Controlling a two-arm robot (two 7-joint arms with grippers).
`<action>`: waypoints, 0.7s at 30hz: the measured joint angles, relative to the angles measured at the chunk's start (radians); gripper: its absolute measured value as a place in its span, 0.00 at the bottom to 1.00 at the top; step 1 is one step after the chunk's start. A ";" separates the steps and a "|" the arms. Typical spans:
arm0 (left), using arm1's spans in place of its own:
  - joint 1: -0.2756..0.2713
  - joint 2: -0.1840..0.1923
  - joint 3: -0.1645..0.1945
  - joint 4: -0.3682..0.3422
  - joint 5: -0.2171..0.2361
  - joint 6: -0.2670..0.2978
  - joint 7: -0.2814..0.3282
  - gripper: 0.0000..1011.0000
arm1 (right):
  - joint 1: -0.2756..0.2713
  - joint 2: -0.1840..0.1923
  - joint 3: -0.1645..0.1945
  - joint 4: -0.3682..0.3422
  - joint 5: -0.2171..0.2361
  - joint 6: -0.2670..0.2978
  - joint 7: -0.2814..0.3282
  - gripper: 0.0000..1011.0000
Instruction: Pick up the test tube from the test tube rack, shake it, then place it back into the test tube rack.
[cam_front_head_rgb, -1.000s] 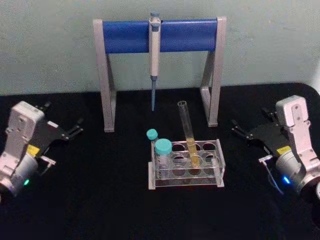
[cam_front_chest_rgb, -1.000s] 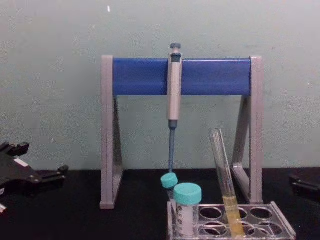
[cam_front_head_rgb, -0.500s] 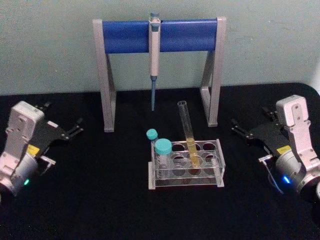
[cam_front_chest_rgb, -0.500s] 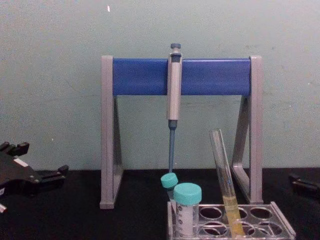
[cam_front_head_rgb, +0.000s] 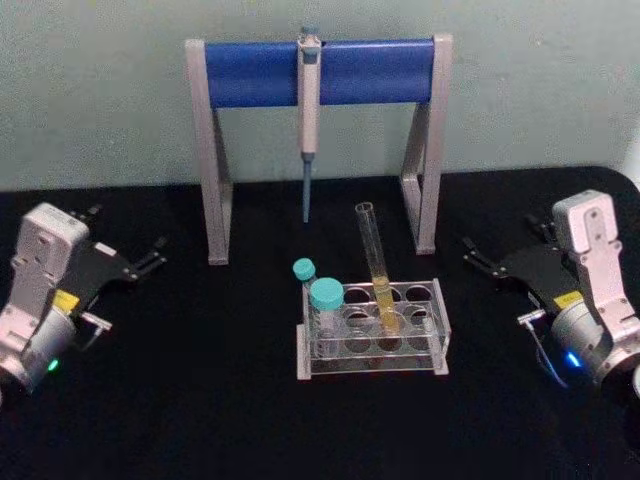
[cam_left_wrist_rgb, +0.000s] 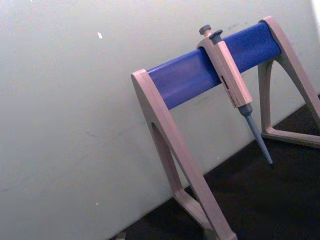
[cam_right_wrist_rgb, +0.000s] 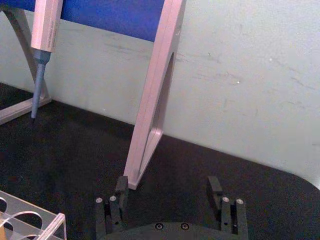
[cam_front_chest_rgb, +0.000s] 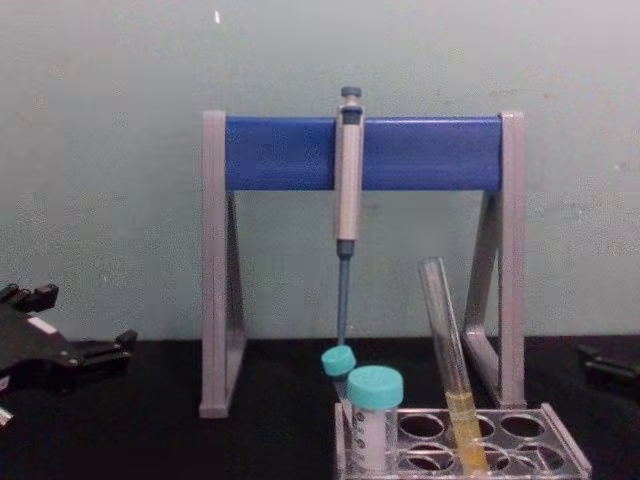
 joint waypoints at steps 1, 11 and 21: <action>0.000 0.000 0.000 0.000 0.000 0.000 0.000 0.99 | 0.000 0.000 0.000 0.000 0.000 0.000 0.000 0.99; 0.000 0.000 0.000 0.000 0.000 0.000 0.000 0.99 | 0.000 0.000 0.000 0.000 0.000 0.000 0.000 0.99; 0.000 0.000 0.000 0.000 0.000 0.000 0.000 0.99 | 0.000 0.000 0.000 0.000 0.000 0.000 0.000 0.99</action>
